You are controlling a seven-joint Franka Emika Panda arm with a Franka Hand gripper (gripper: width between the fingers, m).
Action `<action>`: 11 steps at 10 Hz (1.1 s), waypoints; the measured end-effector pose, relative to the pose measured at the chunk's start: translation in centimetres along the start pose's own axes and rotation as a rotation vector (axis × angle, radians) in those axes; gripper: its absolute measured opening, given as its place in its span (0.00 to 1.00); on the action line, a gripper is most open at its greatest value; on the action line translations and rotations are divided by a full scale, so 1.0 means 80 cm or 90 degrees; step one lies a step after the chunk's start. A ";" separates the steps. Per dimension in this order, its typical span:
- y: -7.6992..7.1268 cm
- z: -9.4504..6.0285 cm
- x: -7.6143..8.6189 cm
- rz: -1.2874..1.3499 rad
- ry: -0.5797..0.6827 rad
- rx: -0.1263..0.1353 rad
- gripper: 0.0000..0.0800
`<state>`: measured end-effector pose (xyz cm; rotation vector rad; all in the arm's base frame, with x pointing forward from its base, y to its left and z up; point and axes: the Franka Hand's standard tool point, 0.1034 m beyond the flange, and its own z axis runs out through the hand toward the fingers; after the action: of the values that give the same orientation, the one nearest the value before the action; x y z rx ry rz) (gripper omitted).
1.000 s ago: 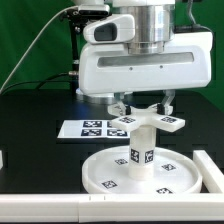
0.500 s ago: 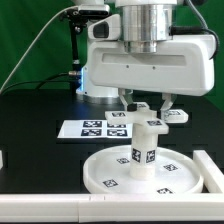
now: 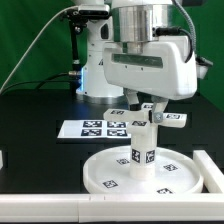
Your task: Assemble round table
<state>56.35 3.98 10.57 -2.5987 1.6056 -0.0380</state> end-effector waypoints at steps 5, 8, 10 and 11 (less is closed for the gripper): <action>-0.011 -0.039 0.001 -0.382 -0.010 0.005 0.81; -0.011 -0.037 0.001 -0.497 -0.008 0.002 0.81; -0.011 -0.036 0.000 -0.632 -0.007 0.000 0.81; -0.012 -0.032 -0.008 -0.759 -0.009 -0.003 0.81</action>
Offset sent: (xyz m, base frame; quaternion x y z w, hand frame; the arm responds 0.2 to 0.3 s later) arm 0.0041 0.0075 0.0308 0.0437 -0.0772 -0.1981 0.9762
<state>56.77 4.83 13.19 -3.0767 -0.1328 -0.0853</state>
